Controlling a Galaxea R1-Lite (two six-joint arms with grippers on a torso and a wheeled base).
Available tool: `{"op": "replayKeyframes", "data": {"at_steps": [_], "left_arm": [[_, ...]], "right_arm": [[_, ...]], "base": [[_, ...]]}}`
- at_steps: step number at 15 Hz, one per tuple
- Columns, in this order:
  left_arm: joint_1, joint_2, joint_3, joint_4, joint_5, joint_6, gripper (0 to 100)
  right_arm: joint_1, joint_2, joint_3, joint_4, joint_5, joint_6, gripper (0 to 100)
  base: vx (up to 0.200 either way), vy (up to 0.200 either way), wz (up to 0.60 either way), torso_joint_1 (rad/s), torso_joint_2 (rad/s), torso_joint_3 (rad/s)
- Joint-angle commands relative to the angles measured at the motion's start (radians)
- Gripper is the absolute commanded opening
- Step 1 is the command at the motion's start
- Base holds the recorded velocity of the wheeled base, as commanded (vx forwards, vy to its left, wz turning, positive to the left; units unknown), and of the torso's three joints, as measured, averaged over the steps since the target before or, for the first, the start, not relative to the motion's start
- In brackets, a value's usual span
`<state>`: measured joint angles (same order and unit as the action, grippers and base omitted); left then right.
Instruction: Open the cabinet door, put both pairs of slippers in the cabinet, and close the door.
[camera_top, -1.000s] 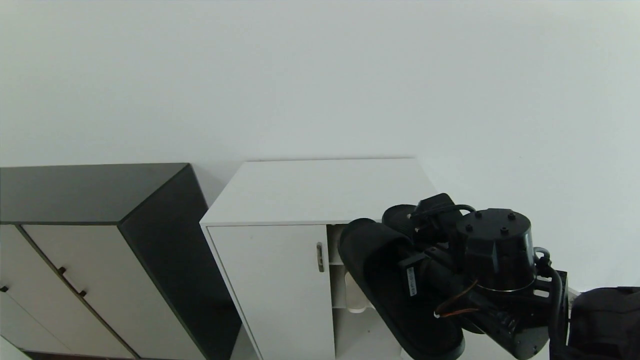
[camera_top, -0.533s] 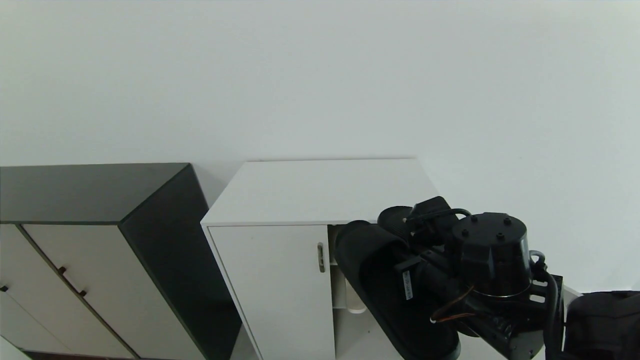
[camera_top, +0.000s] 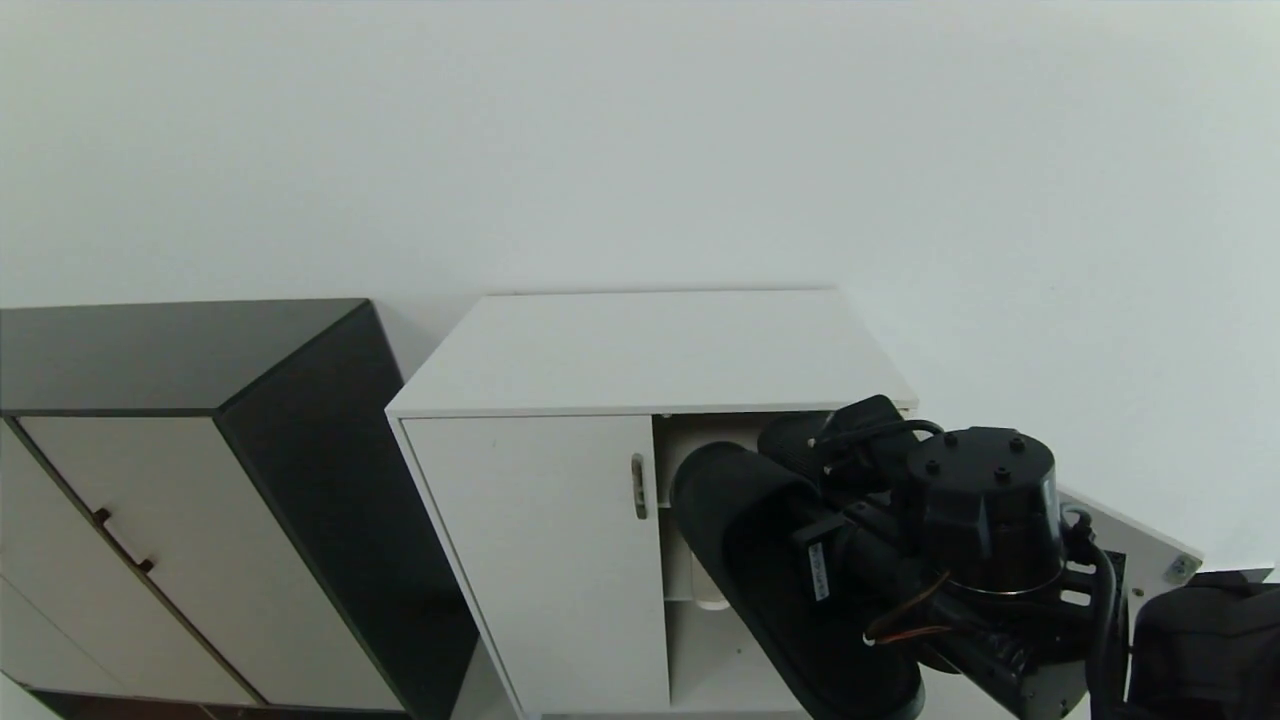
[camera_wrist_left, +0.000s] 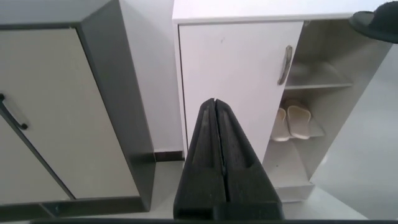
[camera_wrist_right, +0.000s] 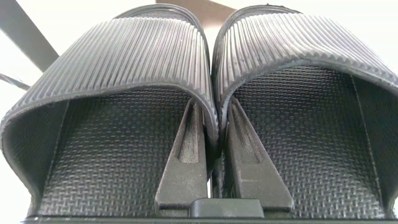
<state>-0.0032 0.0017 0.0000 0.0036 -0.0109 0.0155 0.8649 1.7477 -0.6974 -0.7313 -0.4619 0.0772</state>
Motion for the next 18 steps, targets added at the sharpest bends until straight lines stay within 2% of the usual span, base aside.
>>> {"op": "replayKeyframes", "data": {"at_steps": [1,10,18], "left_arm": [[0.000,0.000,0.000,-0.001,0.000,0.000,0],[0.000,0.000,0.000,-0.001,0.000,-0.002,0],[0.000,0.000,0.000,-0.001,0.002,-0.005,0]], "right_arm": [[0.000,0.010,0.001,0.000,0.000,-0.001,0],[0.006,0.038,0.016,-0.023,0.000,-0.001,0],[0.009,0.047,0.022,-0.050,0.000,-0.001,0]], "base": [[0.000,0.000,0.00,-0.227,0.55,0.315],[0.000,0.000,0.00,-0.201,0.52,0.314],[0.000,0.000,0.00,-0.142,0.48,0.329]]}}
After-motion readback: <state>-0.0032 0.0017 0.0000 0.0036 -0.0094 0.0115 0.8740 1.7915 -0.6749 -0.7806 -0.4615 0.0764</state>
